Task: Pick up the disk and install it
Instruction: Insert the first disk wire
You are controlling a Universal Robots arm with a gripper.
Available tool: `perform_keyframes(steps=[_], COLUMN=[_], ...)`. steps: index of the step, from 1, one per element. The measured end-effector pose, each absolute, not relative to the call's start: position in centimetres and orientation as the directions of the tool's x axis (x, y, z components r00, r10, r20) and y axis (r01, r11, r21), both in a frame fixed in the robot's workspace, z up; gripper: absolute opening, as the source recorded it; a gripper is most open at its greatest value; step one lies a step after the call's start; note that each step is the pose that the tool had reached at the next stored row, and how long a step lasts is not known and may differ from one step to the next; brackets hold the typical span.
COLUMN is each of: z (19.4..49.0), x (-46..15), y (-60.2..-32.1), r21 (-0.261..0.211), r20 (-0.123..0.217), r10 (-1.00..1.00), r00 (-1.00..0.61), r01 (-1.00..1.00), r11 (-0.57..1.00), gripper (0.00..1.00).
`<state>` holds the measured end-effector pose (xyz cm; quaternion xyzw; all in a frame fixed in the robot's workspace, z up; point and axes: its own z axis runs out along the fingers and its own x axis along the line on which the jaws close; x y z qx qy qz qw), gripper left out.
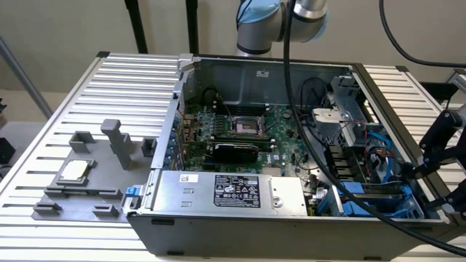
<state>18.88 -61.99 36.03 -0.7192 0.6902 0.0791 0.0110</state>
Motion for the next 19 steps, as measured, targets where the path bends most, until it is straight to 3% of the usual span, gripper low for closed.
perform_keyframes(steps=[19], z=[35.52], x=[18.73], y=[-61.5], r21=[0.091], r20=[-0.139], r10=[-0.963], r00=[0.233], r01=[-0.965], r11=[-0.246], gripper=[0.51])
